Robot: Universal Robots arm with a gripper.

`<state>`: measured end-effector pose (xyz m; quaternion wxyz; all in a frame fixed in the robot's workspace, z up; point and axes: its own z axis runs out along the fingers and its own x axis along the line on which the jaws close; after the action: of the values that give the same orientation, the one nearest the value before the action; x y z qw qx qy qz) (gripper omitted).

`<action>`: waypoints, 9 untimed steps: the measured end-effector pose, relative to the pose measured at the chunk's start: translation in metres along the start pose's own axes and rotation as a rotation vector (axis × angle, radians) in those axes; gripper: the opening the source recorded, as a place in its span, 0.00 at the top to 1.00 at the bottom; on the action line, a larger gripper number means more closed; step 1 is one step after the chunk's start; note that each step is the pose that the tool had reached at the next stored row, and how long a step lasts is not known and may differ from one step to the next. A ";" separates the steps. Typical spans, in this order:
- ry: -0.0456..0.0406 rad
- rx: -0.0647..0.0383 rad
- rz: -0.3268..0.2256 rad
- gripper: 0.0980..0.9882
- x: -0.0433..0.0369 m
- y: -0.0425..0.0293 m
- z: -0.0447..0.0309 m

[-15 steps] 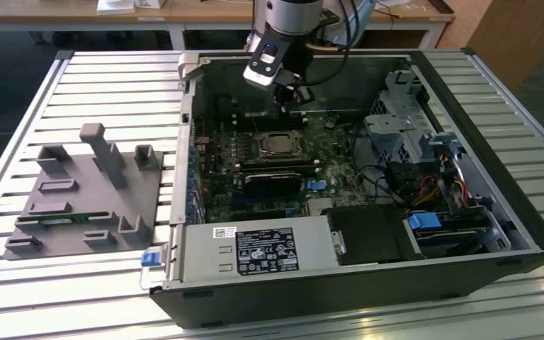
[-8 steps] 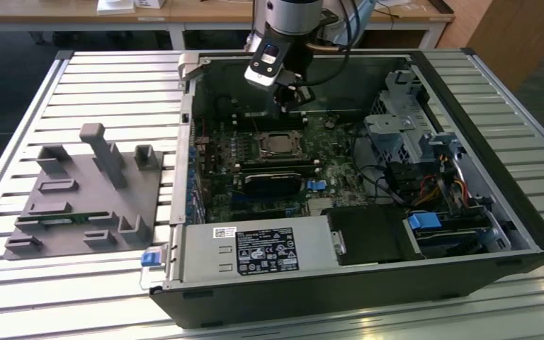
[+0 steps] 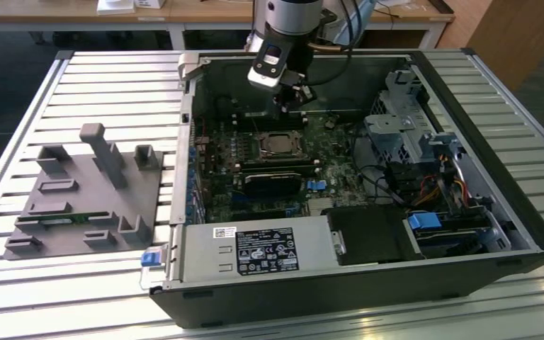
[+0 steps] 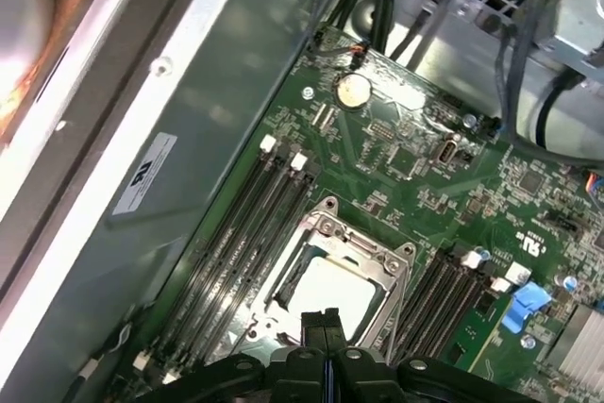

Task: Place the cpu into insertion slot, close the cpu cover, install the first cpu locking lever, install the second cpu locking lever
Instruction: 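Install the first cpu locking lever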

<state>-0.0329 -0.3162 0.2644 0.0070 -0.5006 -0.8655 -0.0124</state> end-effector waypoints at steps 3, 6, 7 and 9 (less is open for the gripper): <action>-0.0004 -0.001 -0.041 0.99 0.0000 0.0001 0.0000; -0.0005 -0.001 -0.091 0.99 0.0000 0.0000 0.0000; -0.0004 -0.001 -0.111 0.99 0.0000 0.0000 0.0000; -0.0002 0.000 -0.147 0.99 0.0000 0.0000 0.0000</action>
<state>-0.0330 -0.3162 0.2644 0.0060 -0.4358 -0.8999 -0.0129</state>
